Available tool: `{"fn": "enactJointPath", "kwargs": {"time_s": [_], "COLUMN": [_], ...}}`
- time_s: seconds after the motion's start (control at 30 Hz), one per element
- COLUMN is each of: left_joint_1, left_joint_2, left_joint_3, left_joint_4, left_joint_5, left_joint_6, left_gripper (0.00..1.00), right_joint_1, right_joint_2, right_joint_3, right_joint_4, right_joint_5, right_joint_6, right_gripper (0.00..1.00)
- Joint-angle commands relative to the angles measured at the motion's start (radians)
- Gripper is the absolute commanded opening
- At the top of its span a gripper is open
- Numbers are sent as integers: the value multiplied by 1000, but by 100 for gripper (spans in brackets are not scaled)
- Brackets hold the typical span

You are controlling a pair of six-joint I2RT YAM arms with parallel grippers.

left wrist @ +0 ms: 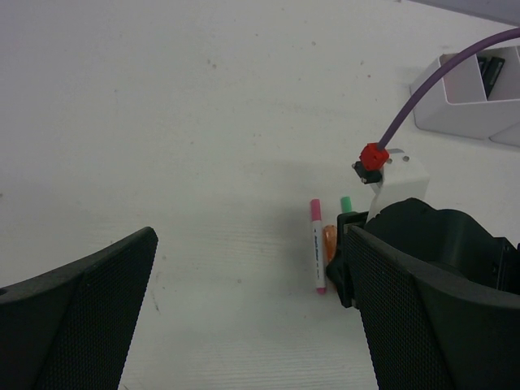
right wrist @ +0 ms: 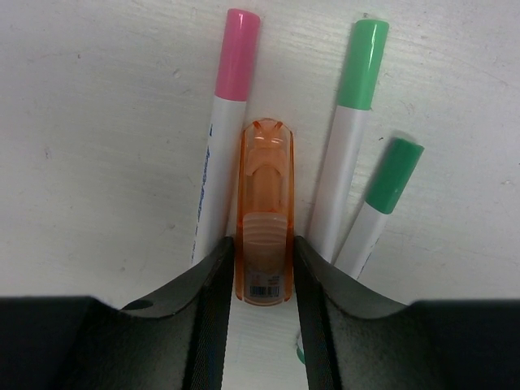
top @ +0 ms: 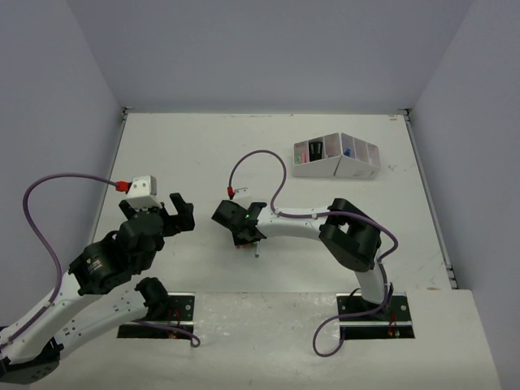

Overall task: Sort the stationery into containers
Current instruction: Pick up the stationery from the center of the board.

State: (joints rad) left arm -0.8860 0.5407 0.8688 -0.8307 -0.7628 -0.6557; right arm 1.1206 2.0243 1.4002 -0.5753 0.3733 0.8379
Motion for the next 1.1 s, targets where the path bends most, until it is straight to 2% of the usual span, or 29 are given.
{"fn": "enactJointPath", "kwargs": {"time_s": [0.0,0.13,0.27,0.5,0.7,0.87,0.93,1.07], "left_joint_1": [-1,-1,-1,-1,-1,-1,-1,-2], "left_joint_2": [-5,-4,2,1,-6,-12,-14,-16], "left_joint_3": [-7,-8,-8,-8,-9,-10,-11,-11], "left_joint_4": [36,38,39,40,37,34,33,30], "left_joint_5": [-4,-3,-1,-5,-11,-18,-22,-28], "left_joint_6": [34,36,39,38,34,30,27,23], "left_gripper": [100,100,100,100,100,100,100,100], "right_joint_1": [2,2,2,-14,-90,-277,-379,-480], "right_joint_2": [43,5,-63,-191,-306,-368,-346,-277], "right_joint_3": [0,-19,-27,4,5,14,47,136], "right_joint_4": [6,12,8,12,2,-9,-9,-9], "right_joint_5": [-11,13,50,102,118,118,118,128], "right_joint_6": [18,24,15,-58,-117,-238,-325,-432], "right_gripper": [33,12,0,0,0,0,0,0]}}
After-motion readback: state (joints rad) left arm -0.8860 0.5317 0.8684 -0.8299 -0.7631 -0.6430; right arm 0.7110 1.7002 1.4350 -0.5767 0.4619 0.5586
